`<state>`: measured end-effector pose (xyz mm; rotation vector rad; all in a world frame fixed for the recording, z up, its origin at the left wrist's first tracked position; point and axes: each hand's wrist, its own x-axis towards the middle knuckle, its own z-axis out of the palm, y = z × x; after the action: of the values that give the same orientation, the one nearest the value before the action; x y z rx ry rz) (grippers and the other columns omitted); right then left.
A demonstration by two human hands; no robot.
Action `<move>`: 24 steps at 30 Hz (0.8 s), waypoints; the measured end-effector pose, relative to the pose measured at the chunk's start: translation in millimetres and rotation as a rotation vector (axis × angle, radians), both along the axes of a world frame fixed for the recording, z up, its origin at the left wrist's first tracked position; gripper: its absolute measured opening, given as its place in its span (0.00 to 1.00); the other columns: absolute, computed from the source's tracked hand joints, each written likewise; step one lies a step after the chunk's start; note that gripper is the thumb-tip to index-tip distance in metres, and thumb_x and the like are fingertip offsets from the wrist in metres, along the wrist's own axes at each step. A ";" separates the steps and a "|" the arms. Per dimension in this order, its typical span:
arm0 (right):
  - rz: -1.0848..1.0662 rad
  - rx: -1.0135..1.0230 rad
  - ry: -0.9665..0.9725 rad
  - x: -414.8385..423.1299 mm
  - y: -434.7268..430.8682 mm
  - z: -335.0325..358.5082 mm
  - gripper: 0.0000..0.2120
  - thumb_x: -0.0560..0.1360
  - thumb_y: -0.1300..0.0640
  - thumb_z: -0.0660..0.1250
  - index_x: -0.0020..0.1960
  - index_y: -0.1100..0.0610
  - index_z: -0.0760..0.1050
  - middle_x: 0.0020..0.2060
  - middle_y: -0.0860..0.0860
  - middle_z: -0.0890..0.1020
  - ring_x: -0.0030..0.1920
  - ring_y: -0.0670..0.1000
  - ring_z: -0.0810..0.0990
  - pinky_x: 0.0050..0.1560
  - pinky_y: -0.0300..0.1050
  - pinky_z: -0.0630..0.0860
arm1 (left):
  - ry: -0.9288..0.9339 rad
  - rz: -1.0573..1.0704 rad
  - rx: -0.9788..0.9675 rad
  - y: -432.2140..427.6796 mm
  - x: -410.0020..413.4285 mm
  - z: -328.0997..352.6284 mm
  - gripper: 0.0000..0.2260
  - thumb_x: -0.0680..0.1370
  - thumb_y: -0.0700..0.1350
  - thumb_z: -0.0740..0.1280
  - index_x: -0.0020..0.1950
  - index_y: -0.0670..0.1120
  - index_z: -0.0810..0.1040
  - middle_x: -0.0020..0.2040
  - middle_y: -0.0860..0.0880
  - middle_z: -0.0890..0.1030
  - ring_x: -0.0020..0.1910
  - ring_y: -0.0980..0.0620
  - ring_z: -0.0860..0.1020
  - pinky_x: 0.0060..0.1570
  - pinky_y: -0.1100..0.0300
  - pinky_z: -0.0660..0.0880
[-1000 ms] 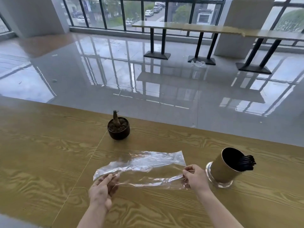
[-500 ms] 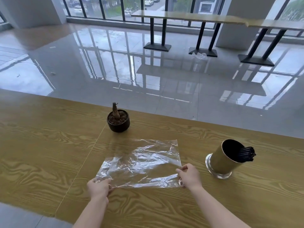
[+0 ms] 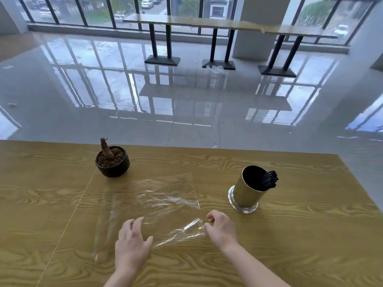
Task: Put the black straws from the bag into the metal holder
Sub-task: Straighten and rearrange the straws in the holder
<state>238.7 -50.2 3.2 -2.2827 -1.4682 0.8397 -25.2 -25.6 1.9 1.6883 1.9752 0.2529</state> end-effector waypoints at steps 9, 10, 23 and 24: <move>-0.290 0.405 0.108 61.6 -35.1 45.7 0.03 0.75 0.55 0.74 0.46 0.48 0.81 0.33 0.42 0.82 0.37 0.40 0.81 0.37 0.28 0.72 | -0.231 -0.274 0.056 17.8 99.7 23.4 0.27 0.73 0.47 0.73 0.71 0.51 0.72 0.65 0.51 0.74 0.66 0.49 0.73 0.62 0.55 0.70; -0.341 0.444 0.122 72.2 -39.3 49.7 0.04 0.75 0.55 0.74 0.45 0.48 0.81 0.32 0.42 0.82 0.37 0.41 0.81 0.37 0.30 0.73 | -0.249 -0.308 0.073 19.8 113.2 28.4 0.26 0.73 0.47 0.73 0.71 0.51 0.72 0.64 0.51 0.75 0.66 0.50 0.73 0.62 0.55 0.70; -0.401 0.358 0.078 174.2 -32.0 76.6 0.50 0.64 0.28 0.72 0.77 0.54 0.64 0.40 0.44 0.80 0.41 0.44 0.79 0.39 0.38 0.73 | -0.360 -0.610 0.084 55.3 283.9 86.7 0.46 0.67 0.54 0.77 0.79 0.50 0.56 0.76 0.50 0.62 0.73 0.50 0.66 0.59 0.61 0.63; -0.392 0.328 0.059 177.1 -25.6 78.3 0.53 0.62 0.25 0.70 0.78 0.54 0.63 0.43 0.46 0.82 0.45 0.47 0.81 0.43 0.42 0.76 | -0.384 -0.597 0.034 59.2 288.3 86.7 0.48 0.67 0.53 0.77 0.80 0.49 0.55 0.77 0.49 0.61 0.75 0.50 0.63 0.61 0.62 0.61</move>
<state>415.9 -75.9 81.5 -2.1672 -0.9945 0.5030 263.2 33.6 88.6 1.9864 1.1409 0.3547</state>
